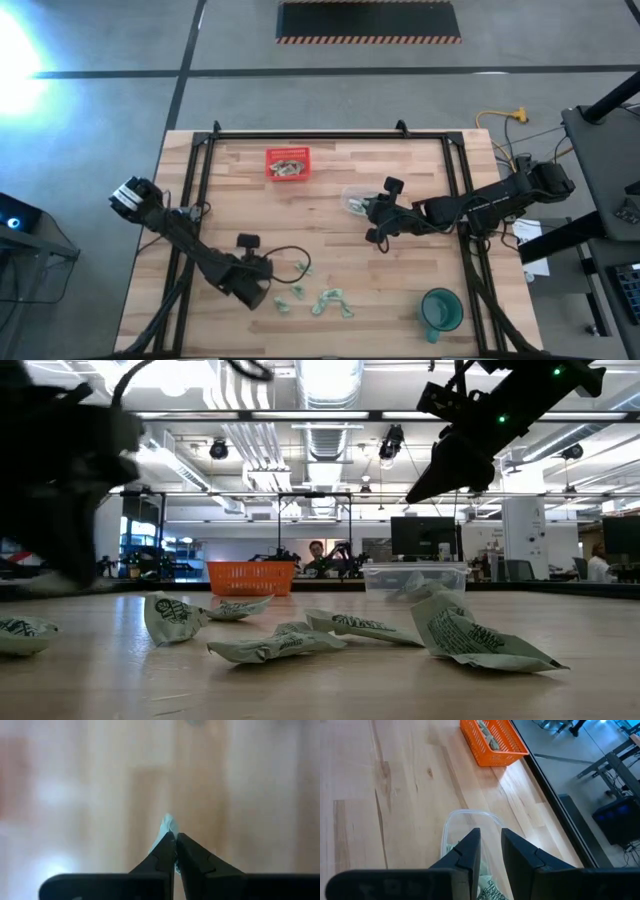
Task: Pick and place items into bin
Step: Put the green stevia packet into the orange bin
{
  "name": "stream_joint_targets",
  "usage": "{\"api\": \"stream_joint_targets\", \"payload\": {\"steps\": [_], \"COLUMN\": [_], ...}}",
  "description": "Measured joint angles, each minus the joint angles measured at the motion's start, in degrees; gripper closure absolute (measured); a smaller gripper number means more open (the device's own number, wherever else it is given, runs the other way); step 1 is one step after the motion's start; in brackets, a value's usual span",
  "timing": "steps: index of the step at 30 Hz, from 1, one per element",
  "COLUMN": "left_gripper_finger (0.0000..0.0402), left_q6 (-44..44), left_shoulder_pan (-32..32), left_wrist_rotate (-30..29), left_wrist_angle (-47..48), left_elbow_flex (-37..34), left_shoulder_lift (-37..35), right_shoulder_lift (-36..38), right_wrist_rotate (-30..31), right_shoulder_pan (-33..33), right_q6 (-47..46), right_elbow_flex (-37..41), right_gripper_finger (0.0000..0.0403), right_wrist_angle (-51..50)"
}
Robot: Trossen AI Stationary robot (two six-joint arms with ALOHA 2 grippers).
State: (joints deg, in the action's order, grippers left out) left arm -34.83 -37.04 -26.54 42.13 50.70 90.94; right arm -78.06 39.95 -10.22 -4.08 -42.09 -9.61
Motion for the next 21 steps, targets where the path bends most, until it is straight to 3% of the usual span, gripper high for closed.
{"api": "stream_joint_targets", "payload": {"steps": [7, 11, 19, 21], "left_gripper_finger": [0.0401, 0.0401, 0.0401, 0.0402], "left_q6": [11.81, 19.80, 39.35, 45.22], "left_shoulder_pan": [7.47, 16.19, 36.92, 41.47], "left_wrist_rotate": [-19.36, -25.41, -25.87, -23.40], "left_wrist_angle": [0.91, 0.69, -8.11, -12.68], "left_elbow_flex": [0.48, 0.26, 0.04, 0.04], "left_shoulder_lift": [-4.40, -6.17, -7.48, -7.48], "right_shoulder_lift": [-0.02, 0.00, 0.00, 0.00], "right_wrist_rotate": [-0.01, -0.05, -0.05, -0.03], "right_shoulder_pan": [0.00, 0.00, 0.00, 0.00], "right_q6": [0.02, 0.22, 0.32, 0.91], "right_elbow_flex": [0.00, 0.00, 0.00, 0.00], "right_gripper_finger": [0.0335, 0.0335, 0.0335, 0.0335], "right_wrist_angle": [0.09, 0.09, 0.06, 0.07]}}
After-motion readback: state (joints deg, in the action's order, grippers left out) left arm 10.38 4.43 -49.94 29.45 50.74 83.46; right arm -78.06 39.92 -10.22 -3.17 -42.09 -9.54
